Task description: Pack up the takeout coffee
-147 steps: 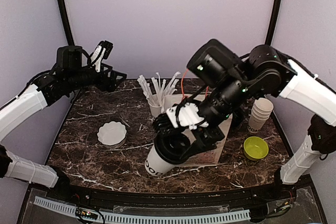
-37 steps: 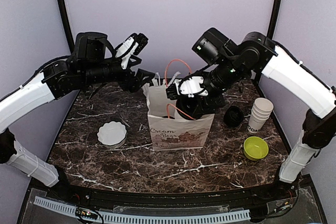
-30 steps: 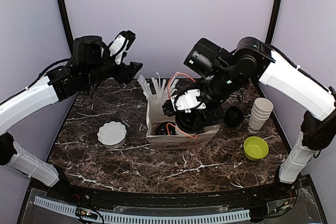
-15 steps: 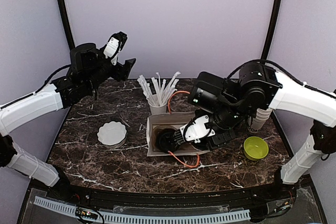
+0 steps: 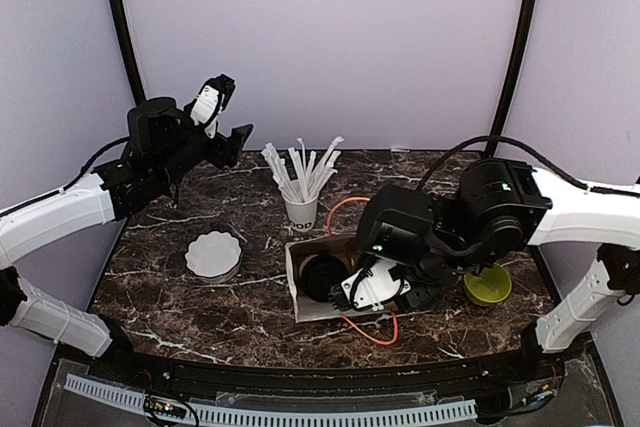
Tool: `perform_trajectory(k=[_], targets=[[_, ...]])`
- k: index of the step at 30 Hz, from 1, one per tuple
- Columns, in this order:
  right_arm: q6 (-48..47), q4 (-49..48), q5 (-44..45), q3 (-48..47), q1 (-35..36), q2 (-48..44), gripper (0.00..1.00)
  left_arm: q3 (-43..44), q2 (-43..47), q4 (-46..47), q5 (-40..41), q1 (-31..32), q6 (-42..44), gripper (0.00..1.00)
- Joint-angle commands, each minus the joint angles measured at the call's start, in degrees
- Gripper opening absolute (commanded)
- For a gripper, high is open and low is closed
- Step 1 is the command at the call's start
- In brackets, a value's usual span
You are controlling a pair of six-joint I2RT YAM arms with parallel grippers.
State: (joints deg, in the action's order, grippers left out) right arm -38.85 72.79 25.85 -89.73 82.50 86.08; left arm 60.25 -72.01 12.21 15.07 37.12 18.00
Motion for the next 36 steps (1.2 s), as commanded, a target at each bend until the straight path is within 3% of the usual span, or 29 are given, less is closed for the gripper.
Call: perform_trajectory(k=[1,6,21,36], targets=[[-2.5,-6.7,5.3,4.9,1.3,-4.6,0.49,-1.2,3.1,2.8,0.6,-0.3,0.2,0.79],[-3.1,-12.8,9.7,12.0,1.7,-8.3,0.48,-1.5,3.5,2.7,0.5,-0.4,0.2,0.79],[-8.3,-26.7,8.9,25.6,1.7,-14.6,0.48,-1.8,4.0,1.8,-2.1,-0.4,-1.3,0.79],[-6.6,-31.9,8.0,26.2,-2.5,-11.8,0.47,-2.1,4.6,1.7,-3.4,-0.4,-1.5,0.79]])
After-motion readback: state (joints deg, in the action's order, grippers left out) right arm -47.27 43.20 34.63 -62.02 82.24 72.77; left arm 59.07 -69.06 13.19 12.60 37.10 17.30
